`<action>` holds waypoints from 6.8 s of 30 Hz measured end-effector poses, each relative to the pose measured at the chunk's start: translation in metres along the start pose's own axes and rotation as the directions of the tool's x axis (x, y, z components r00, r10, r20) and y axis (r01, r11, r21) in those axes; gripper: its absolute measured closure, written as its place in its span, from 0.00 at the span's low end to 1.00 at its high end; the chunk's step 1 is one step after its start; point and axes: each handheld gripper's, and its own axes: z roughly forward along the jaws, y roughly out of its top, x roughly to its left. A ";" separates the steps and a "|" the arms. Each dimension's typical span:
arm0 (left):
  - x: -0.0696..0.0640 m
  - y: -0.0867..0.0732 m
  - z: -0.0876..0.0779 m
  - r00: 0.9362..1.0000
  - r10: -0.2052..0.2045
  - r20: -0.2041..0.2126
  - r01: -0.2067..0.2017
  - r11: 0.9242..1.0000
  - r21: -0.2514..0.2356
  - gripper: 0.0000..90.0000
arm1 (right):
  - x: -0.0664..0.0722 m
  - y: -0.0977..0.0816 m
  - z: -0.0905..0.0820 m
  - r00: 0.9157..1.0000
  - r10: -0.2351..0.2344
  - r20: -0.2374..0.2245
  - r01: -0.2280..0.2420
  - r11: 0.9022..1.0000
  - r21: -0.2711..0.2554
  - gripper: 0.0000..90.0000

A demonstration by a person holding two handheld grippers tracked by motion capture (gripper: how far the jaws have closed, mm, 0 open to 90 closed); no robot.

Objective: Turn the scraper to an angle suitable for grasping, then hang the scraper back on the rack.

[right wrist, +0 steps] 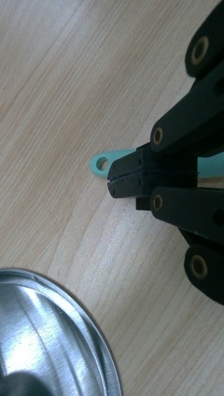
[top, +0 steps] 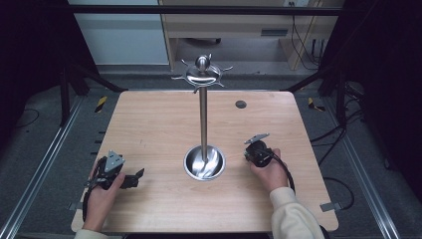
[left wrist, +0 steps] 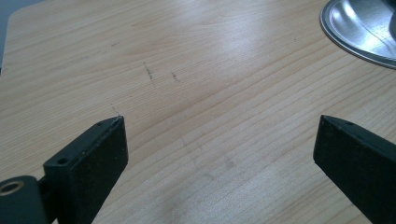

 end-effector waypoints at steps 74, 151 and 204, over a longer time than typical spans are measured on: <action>-0.003 -0.002 0.003 1.000 0.015 0.008 -0.015 1.000 0.024 0.03 | -0.028 0.008 -0.012 0.989 0.133 0.064 -0.138 0.987 0.086 0.81; -0.002 -0.004 0.007 1.000 0.011 0.020 -0.012 0.999 0.052 0.03 | -0.036 0.035 -0.040 0.989 0.147 -0.022 -0.143 0.979 0.144 0.83; 0.008 -0.012 -0.018 0.997 -0.071 -0.013 0.071 0.997 -0.004 0.03 | -0.027 0.085 -0.182 0.991 0.016 -0.134 -0.068 0.918 -0.390 0.83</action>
